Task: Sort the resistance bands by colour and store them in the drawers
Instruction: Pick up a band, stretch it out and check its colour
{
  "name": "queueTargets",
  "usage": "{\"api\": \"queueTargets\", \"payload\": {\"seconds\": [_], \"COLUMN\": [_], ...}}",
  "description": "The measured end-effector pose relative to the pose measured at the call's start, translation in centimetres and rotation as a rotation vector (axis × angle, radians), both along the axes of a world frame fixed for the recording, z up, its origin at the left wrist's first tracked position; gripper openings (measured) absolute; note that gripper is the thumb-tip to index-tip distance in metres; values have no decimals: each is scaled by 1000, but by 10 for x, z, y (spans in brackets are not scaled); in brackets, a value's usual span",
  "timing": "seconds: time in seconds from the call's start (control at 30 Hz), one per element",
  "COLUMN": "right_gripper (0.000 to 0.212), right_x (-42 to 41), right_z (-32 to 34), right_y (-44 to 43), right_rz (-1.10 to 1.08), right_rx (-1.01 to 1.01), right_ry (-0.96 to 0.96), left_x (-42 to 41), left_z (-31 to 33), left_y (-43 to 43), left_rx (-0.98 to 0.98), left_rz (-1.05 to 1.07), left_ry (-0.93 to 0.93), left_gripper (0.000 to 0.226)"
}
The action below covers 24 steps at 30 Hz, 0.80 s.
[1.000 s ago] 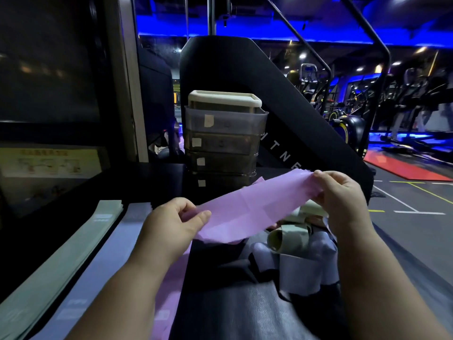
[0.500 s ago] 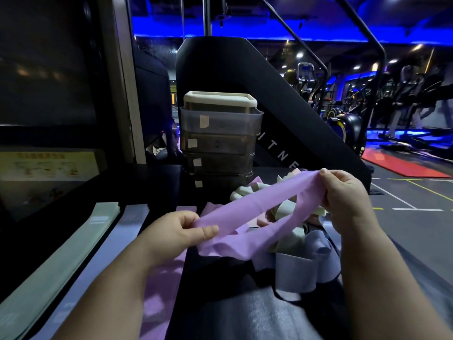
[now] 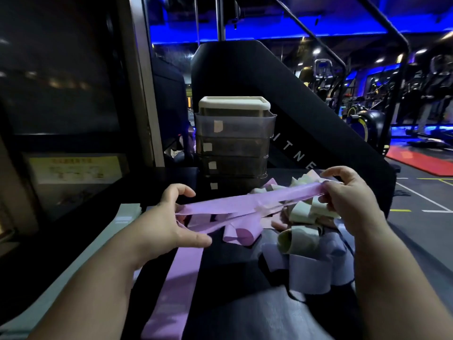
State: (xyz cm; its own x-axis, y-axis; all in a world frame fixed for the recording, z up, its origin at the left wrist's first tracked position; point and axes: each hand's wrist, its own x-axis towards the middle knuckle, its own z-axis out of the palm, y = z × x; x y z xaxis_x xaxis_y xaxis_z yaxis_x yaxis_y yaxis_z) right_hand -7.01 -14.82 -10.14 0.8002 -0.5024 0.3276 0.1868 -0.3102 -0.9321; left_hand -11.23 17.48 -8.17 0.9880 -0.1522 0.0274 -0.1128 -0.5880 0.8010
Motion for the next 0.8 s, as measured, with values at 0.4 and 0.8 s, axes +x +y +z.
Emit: {"api": "queueTargets", "payload": {"seconds": [0.4,0.8], "right_gripper": [36,23], "right_x": [-10,-19], "right_z": [-2,-1], "right_y": [32,38], "right_rz": [293,449], "right_rx": [6,-228], "right_ry": [156,158], "left_x": [-29,-50], "left_z": [-36,-49], "left_y": [43,68], "left_rx": [-19,-142], "left_rz": [255,328], "left_ry": [-180,-250], "left_gripper": [22,21]}}
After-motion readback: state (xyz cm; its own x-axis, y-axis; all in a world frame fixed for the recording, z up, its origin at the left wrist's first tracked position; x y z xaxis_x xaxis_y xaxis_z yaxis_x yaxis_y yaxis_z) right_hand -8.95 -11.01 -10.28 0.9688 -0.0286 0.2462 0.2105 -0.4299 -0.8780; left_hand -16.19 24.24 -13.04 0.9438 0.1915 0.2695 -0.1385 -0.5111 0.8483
